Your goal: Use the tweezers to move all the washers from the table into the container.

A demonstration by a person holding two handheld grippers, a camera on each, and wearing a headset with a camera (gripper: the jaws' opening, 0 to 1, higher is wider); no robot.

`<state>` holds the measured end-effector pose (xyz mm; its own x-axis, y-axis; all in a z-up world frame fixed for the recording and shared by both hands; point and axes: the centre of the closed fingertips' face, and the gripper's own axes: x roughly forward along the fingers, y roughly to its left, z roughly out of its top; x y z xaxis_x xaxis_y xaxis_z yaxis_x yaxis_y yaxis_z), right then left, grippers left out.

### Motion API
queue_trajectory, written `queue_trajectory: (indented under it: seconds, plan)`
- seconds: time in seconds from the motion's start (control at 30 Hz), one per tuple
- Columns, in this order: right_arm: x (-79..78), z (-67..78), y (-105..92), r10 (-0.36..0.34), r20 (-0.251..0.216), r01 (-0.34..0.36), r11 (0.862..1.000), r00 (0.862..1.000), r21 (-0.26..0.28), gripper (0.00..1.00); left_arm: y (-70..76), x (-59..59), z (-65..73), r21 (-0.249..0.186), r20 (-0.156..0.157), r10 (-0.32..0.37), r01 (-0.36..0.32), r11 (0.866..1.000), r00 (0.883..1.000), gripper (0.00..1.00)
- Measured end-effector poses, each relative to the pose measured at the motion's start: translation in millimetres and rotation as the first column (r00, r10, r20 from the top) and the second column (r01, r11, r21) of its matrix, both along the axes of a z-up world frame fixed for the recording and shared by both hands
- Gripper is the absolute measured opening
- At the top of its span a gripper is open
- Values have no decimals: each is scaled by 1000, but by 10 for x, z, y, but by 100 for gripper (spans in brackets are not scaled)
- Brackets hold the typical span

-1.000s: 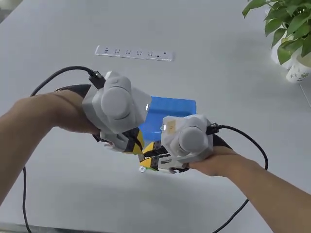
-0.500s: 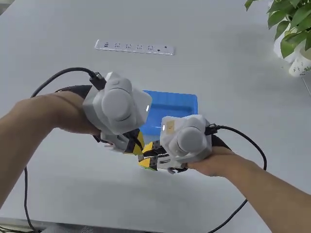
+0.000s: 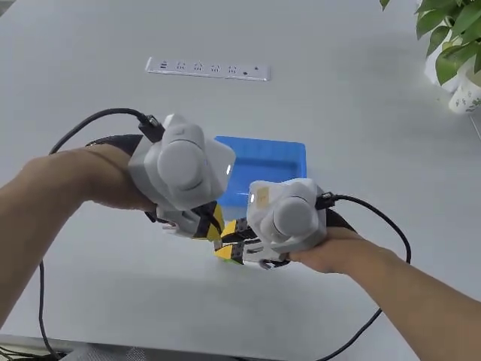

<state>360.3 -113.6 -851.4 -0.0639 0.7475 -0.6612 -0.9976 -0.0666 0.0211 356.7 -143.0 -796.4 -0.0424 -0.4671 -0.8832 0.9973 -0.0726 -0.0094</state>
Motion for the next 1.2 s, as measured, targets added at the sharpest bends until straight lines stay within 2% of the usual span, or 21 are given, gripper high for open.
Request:
queue_trajectory:
  seconds: [1.2]
  plan:
    - [0, -41, -34, -3, 10, 3, 1000, 1000, -18, 10, -33, 28, -7, -13, -15, -3, 3, 1000, 1000, 5]
